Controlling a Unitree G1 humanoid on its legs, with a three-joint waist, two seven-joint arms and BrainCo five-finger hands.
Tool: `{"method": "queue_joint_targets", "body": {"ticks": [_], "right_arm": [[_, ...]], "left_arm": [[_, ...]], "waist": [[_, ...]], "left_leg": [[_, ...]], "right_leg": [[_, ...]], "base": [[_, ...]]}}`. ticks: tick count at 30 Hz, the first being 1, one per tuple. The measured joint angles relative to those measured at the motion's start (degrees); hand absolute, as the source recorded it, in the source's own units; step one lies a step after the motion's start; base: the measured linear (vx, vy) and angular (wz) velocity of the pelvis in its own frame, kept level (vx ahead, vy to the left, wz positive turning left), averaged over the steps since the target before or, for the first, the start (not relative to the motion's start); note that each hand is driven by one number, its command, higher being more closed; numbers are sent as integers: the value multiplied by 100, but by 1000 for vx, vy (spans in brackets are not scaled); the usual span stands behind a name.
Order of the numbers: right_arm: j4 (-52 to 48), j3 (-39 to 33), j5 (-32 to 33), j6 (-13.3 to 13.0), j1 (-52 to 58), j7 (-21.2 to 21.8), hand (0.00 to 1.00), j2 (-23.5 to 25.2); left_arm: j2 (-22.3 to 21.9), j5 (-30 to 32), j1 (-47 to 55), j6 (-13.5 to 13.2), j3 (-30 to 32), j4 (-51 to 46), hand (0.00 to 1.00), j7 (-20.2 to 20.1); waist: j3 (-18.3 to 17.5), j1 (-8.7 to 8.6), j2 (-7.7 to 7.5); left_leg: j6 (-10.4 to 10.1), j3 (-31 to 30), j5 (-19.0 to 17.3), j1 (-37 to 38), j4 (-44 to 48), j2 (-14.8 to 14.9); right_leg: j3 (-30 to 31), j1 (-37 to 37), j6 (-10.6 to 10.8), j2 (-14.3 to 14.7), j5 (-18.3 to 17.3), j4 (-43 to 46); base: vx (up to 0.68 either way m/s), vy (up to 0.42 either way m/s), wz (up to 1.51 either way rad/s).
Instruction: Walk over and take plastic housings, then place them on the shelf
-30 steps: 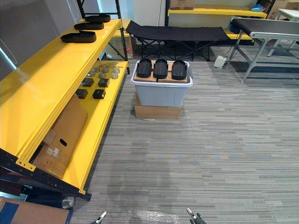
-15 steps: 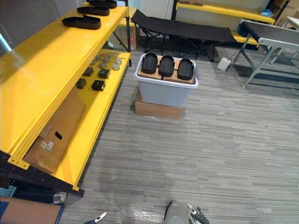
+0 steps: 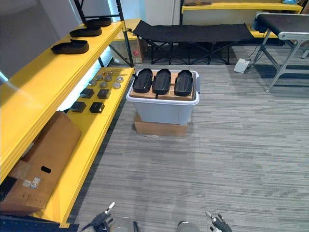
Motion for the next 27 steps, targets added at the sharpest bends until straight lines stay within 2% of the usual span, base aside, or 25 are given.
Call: {"method": "queue_joint_targets", "body": {"ticks": [1,2,3,4,5,6,7,8,9,10,11,12,13,14,16,17,18,19,21,22,23,24,25,26,27], "right_arm": [[-25,-11,15,24,10,-48,0,43],[-67,27,23,54,15,-94,0,80],[-158,139,45,66,46,-114,0,147],[-246,235,57,73,51,-126,0,220],[-237,247,50,96,-2,-151,0,220],[-218,250,48,131,-10,-192,0,221],[-158,266,51,211,-25,-234,0,229],[-138,301,51,223,-31,-236,0,230],[-82,363,50,231,-18,-234,0,245],[26,359,-50,262,-27,-233,0,329],[105,357,-117,286,-28,-222,0,390],[173,357,-162,287,-26,-210,0,422],[227,324,-236,257,-34,-216,0,445],[226,320,-255,195,-25,-232,0,425],[176,296,-257,165,-32,-238,0,399],[111,207,-257,163,-34,-235,0,401],[-49,114,-284,168,3,-226,0,391],[-107,91,-293,168,29,-220,0,388],[-263,117,-395,163,163,-206,0,423],[-287,160,-372,173,194,-206,0,441],[-296,200,-351,177,239,-207,0,446],[-307,192,-219,188,301,-220,0,409],[-318,190,-156,188,279,-254,0,330],[-321,190,-107,186,263,-278,0,304],[-320,189,-21,172,263,-322,0,302]], "left_arm": [[-9,127,122,2,104,-51,0,7],[-36,238,238,2,154,-76,0,13],[-78,394,383,12,270,-61,0,21],[-51,452,538,10,386,-30,0,26],[-44,571,565,10,448,35,0,36],[-27,655,562,3,456,104,0,49],[45,856,595,11,449,174,0,79],[60,974,584,-1,443,202,0,99],[89,1117,568,-101,367,201,0,101],[151,1118,544,-217,252,164,0,121],[207,1103,525,-298,176,150,0,127],[262,1100,499,-364,94,149,0,129],[305,1025,365,-407,-42,140,0,112],[353,953,170,-409,-185,130,0,98],[440,778,-198,-412,-241,98,0,-7],[380,719,-364,-417,-234,95,0,-42],[331,535,-488,-410,-191,68,0,-54],[305,495,-486,-402,-162,16,0,-55],[237,309,-403,-389,-110,-133,0,-50],[188,310,-412,-375,-120,-133,0,-35],[156,311,-403,-370,-119,-133,0,-22],[5,311,-374,-355,-101,-126,0,40],[-245,312,-206,-334,26,-119,0,128],[-383,312,-142,-325,91,-119,0,156],[-453,308,-109,-345,242,-182,0,188]], "waist": [[63,103,47],[55,174,45],[43,194,5],[17,199,-73],[54,241,-119],[71,289,-166],[17,307,-310],[-2,277,-353],[-35,275,-375],[-91,286,-462],[-122,285,-515],[-124,282,-499],[-137,267,-513],[-137,156,-494],[-140,120,-443],[-116,124,-381],[-95,120,-248],[-105,131,-202],[-184,123,-218],[-232,112,-289],[-275,96,-326],[-320,38,-236],[-431,34,-35],[-449,32,7],[-468,40,51]], "left_leg": [[84,-122,606,-15,-461,-72],[76,-125,848,58,-485,-56],[241,-89,1042,131,-478,-64],[463,12,986,50,-260,-69],[723,98,724,-12,63,-76],[747,161,563,19,204,-91],[803,211,302,113,311,-206],[855,223,185,237,312,-266],[883,263,73,451,258,-280],[892,310,-16,697,174,-312],[889,328,-54,908,65,-343],[880,327,-69,1046,-11,-353],[860,241,-90,1321,-160,-355],[811,83,-118,1488,-299,-295],[682,-16,-238,1517,-283,-136],[617,-69,-358,1504,-183,-5],[487,-128,-603,1493,103,253],[406,-137,-738,1503,252,377],[109,-272,-1098,1639,568,612],[-56,-424,-1218,1731,581,677],[-107,-505,-1277,1732,580,704],[-218,-698,-1341,1750,542,850],[-393,-825,-1177,1777,615,1041],[-389,-891,-1008,1645,877,1084],[-287,-1016,-726,1329,1493,1128]], "right_leg": [[65,172,25,64,-90,-49],[148,223,51,86,-148,-50],[242,313,88,86,-290,-39],[295,314,127,30,-426,28],[386,300,174,-35,-571,162],[432,302,201,-95,-676,262],[477,266,328,-231,-794,633],[540,79,445,-335,-880,1262],[625,-322,701,-467,-877,2354],[640,-692,878,-607,-916,3252],[576,-840,874,-695,-984,3596],[518,-897,832,-719,-1054,3645],[294,-979,758,-726,-1193,3456],[74,-1074,684,-694,-1236,2975],[121,-1442,763,-665,-1129,2114],[142,-1598,765,-664,-929,1626],[154,-1711,683,-630,-571,1109],[191,-1751,671,-612,-414,940],[491,-1821,727,-532,-11,797],[561,-1779,755,-477,50,821],[579,-1764,726,-446,92,825],[505,-1828,706,-398,599,1096],[317,-1843,557,-251,246,1368],[251,-1840,499,-248,141,1482],[206,-1773,429,-227,5,1550]], "base": [[239,58,-24],[296,104,-38],[353,128,-33],[439,152,-28],[382,124,-24],[381,117,-31],[315,78,-20],[379,107,-10],[379,107,-6],[451,117,-11],[392,64,-12],[393,16,-1],[385,-27,25],[404,-55,35],[302,-82,33],[251,-119,23],[212,-127,12],[284,-190,10],[403,-320,25],[426,-379,52],[438,-440,80],[427,-418,79],[415,-403,65],[374,-399,38],[334,-411,32]]}}
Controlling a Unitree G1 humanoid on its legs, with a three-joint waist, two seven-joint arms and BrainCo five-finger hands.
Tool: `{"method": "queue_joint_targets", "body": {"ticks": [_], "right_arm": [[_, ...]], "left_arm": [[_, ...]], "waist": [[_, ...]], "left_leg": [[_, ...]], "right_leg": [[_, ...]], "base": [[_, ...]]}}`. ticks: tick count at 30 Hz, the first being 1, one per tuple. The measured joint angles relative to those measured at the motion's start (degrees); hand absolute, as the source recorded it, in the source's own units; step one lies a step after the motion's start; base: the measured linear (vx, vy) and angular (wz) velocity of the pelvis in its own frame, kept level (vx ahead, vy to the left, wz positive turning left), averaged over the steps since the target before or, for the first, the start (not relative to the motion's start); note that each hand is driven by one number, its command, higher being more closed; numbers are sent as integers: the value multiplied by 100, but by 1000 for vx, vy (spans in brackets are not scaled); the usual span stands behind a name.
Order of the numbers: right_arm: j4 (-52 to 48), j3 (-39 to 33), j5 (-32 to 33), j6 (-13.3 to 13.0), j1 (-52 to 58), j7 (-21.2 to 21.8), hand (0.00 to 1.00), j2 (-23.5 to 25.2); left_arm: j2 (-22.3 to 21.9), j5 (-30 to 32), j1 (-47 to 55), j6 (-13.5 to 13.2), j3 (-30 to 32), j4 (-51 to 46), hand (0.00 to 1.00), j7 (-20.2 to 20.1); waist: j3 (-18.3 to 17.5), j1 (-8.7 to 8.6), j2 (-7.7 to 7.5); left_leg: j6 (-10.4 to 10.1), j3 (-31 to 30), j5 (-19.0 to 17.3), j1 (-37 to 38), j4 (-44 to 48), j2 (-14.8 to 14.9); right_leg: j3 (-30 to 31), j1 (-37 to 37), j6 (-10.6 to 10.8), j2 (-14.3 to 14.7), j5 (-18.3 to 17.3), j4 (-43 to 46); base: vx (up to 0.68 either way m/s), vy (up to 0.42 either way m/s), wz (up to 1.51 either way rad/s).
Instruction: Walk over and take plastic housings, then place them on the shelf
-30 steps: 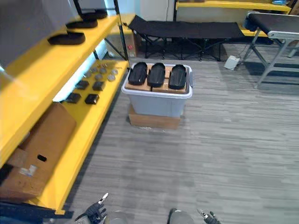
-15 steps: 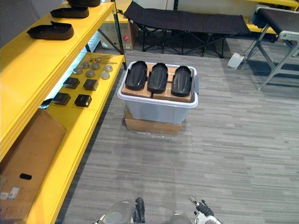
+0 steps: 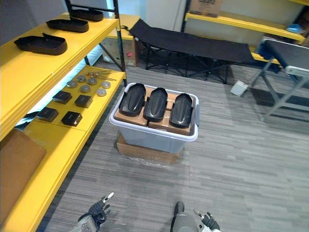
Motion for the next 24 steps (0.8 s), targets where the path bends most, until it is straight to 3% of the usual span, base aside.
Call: {"method": "queue_joint_targets", "body": {"ticks": [1,4,7,8,9,11,12,14,15,17,19,20,22,24], "right_arm": [[7,3,84,6,-1,-28,0,1],[31,-8,201,-40,21,-4,0,-2],[27,-132,283,-339,-48,86,0,-12],[25,-156,327,-505,-4,95,0,-12],[28,-160,334,-524,9,88,0,-12],[36,-176,417,-755,145,40,0,-50],[56,-172,383,-846,128,7,0,-41],[43,44,139,-1151,84,11,0,67],[-4,287,-50,-1351,33,60,0,109],[-289,781,-460,-1723,55,118,0,132],[-1310,1521,-937,-2184,141,124,0,141],[-1693,1717,-974,-2266,146,124,0,141],[-3372,2383,-1182,-2484,105,115,0,127],[-4255,2553,-1283,-2626,-74,24,0,112]], "left_arm": [[-26,-2,18,-2,65,45,0,71],[-110,-192,236,-162,96,48,0,259],[-84,-184,299,-224,99,68,0,282],[-46,-103,304,-231,101,106,0,275],[-39,-92,308,-232,107,120,0,275],[53,-80,373,-238,255,198,0,267],[69,-60,380,-269,326,238,0,265],[335,359,413,-274,257,329,0,272],[450,492,419,-283,189,329,0,272],[624,538,414,-306,-85,299,0,294],[742,468,397,-299,-368,48,0,332],[748,458,397,-299,-401,-13,0,338],[744,459,259,-408,-515,-192,0,361],[755,452,235,-518,-669,-186,0,383]], "waist": [[-11,34,46],[-34,100,96],[-39,75,95],[-27,81,73],[-20,81,62],[16,81,1],[64,86,-77],[77,82,-236],[83,86,-407],[120,83,-534],[105,86,-627],[104,87,-624],[116,91,-595],[127,97,-591]], "left_leg": [[63,-183,378,-451,895,61],[-13,-25,391,-622,1518,96],[25,335,436,-624,211,72],[55,435,547,-646,-956,-17],[50,433,579,-657,-1106,-45],[44,460,1201,-639,-1668,-234],[11,516,1173,-606,-1659,-329],[157,649,1065,-589,-1684,-607],[229,749,1004,-596,-1683,-750],[328,778,945,-658,-1679,-964],[425,796,869,-749,-1673,-1133],[436,802,850,-792,-1666,-1148],[435,840,805,-1040,-1584,-1097],[434,867,805,-1105,-1589,-1011]], "right_leg": [[-82,217,-91,24,-106,-43],[-115,1009,-119,102,-111,-476],[-244,1459,-116,76,-106,-1041],[-301,1516,-55,4,-137,-1131],[-303,1540,-23,-21,-159,-1133],[-375,1601,247,-242,-262,-1084],[-344,1634,322,-345,-291,-1061],[-249,1654,513,-618,-230,-1155],[-219,1590,594,-765,-187,-1209],[-223,1562,698,-931,-120,-1255],[-260,1559,810,-1069,-43,-1400],[-263,1543,815,-1076,-15,-1459],[-262,1375,810,-1008,189,-1644],[-258,1324,774,-910,365,-1743]], "base": [[388,-452,25],[313,-262,0],[186,-80,0],[141,41,23],[168,121,36],[132,205,23],[131,254,2],[152,280,-12],[191,289,-15],[169,182,-1],[155,139,10],[136,104,0],[115,53,-7],[118,6,-10]]}}
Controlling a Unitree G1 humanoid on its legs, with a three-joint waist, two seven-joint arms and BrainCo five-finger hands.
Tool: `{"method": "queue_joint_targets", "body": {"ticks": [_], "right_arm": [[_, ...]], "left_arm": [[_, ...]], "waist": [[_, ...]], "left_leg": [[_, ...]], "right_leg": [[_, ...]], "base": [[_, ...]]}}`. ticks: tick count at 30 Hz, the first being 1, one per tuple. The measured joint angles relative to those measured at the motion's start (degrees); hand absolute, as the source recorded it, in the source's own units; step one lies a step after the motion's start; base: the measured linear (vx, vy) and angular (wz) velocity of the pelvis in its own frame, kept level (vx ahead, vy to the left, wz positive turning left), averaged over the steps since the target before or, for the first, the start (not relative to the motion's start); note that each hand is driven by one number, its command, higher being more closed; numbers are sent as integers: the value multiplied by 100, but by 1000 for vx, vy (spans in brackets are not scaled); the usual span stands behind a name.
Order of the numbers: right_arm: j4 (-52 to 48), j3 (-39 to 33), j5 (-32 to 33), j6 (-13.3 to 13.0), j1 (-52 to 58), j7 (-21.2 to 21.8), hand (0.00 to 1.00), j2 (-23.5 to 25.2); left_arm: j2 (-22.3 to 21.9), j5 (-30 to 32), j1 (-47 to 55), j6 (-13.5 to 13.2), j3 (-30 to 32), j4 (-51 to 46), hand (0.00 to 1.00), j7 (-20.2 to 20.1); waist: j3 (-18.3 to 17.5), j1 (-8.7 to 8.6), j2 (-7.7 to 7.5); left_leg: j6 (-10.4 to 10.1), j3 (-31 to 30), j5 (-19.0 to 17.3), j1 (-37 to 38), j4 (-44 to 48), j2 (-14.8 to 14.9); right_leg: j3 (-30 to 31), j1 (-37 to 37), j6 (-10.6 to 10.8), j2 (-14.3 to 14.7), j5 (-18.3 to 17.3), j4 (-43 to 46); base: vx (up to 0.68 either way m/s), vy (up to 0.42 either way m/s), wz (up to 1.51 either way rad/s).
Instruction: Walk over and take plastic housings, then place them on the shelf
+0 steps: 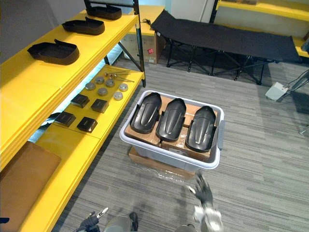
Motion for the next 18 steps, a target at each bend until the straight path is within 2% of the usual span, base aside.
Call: {"method": "queue_joint_targets", "body": {"ticks": [3,5,7,9,10,12,15,18], "right_arm": [[-815,-268,-59,-69,-540,-609,0,-267],[-804,-667,187,-50,-1063,-1015,0,-531],[-618,-1036,391,164,-1730,-1407,0,-887],[-52,-1289,651,576,-2529,-1898,0,-1424],[205,-1347,813,775,-2781,-2012,0,-1570],[785,-1445,919,1062,-3157,-2262,0,-1800],[1605,-1544,1266,1409,-3478,-2460,0,-2135],[2138,-1540,1326,1573,-3729,-2559,0,-2415]], "left_arm": [[41,-154,36,-141,-87,14,0,-96],[98,-149,28,-288,-220,-72,0,-215],[141,-96,-20,-415,-397,-196,0,-268],[144,-96,-231,-438,-592,-210,0,-377],[143,-94,-283,-460,-661,-244,0,-415],[143,-36,-379,-504,-708,-424,0,-459],[167,74,-443,-639,-832,-610,0,-454],[236,74,-487,-632,-907,-606,0,-442]], "waist": [[118,3,-59],[323,8,-71],[598,0,-19],[881,6,145],[978,13,190],[1261,36,209],[1337,208,233],[1373,275,300]], "left_leg": [[0,19,1,32,1,118],[1,30,0,89,26,132],[23,34,-16,69,130,140],[37,27,-141,-175,397,207],[37,14,-194,-283,477,233],[61,-36,-221,-442,674,252],[98,-208,-354,-941,1078,289],[158,-418,-441,-1231,1387,256]], "right_leg": [[11,-28,-80,115,148,13],[16,-38,-81,113,147,71],[29,-58,-81,100,148,112],[35,-204,-82,133,148,115],[38,-276,-81,156,149,115],[22,-311,-81,163,149,116],[-24,-548,-66,214,157,126],[-166,-576,-44,219,170,156]], "base": [[59,-3,-9],[-13,-4,-14],[-67,1,-20],[-111,18,-15],[-91,24,-7],[-120,29,10],[-119,47,14],[-67,73,27]]}}
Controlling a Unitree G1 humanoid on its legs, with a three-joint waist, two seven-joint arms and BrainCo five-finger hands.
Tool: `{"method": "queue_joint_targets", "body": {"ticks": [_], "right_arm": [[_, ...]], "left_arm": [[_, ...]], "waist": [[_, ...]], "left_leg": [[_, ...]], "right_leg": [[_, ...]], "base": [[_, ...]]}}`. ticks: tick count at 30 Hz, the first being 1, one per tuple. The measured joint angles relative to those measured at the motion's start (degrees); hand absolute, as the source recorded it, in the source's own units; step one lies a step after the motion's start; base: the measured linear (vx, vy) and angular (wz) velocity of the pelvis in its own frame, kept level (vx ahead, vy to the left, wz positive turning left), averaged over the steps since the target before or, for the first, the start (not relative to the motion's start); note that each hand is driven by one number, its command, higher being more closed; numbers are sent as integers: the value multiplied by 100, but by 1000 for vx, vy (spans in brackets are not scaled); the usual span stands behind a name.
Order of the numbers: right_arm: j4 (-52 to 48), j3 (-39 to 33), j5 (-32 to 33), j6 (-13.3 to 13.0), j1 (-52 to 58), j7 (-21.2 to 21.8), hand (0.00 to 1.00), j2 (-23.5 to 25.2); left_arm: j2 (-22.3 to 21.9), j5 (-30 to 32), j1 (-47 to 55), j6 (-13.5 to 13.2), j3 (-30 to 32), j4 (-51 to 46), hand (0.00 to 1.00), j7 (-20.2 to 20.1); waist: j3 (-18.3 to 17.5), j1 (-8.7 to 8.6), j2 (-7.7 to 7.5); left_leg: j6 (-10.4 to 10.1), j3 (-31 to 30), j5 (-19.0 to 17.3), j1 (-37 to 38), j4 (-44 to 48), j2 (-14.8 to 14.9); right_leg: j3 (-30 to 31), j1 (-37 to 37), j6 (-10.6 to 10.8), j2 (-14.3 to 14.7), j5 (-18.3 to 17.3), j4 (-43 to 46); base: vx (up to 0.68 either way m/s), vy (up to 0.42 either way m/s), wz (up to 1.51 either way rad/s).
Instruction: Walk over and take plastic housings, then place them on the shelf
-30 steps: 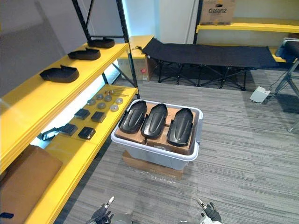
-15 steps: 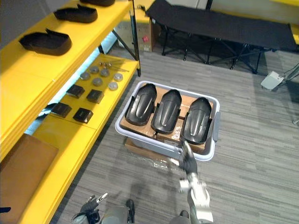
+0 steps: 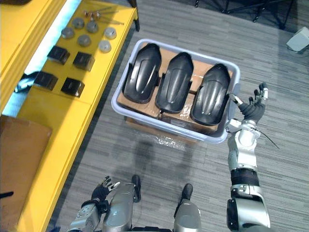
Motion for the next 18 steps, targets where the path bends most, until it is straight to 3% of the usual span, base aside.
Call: {"method": "queue_joint_targets", "body": {"ticks": [4,9,12,18], "right_arm": [[551,17,159,248,-410,4,0,-302],[1248,34,165,511,-759,-42,0,-641],[1538,30,165,726,-944,-418,0,-994],[1919,22,158,1007,-1445,-1048,0,-1376]], "left_arm": [[80,-16,-4,74,-16,262,0,47],[56,-292,-21,173,-27,442,0,27],[-30,-304,-49,167,-32,450,0,13],[-50,-513,-50,158,-257,447,0,-6]], "waist": [[15,220,27],[73,340,128],[154,352,291],[217,385,417]], "left_leg": [[16,-88,-9,-310,208,-48],[88,-227,100,-631,204,-160],[129,-302,188,-798,197,-244],[137,-352,310,-903,121,-280]], "right_leg": [[-46,-181,5,-36,-1,51],[-188,-382,35,-91,-9,74],[-279,-502,72,-147,14,112],[-319,-643,74,-168,17,185]], "base": [[-73,58,13],[-78,28,14],[-48,22,16],[-15,-7,7]]}}
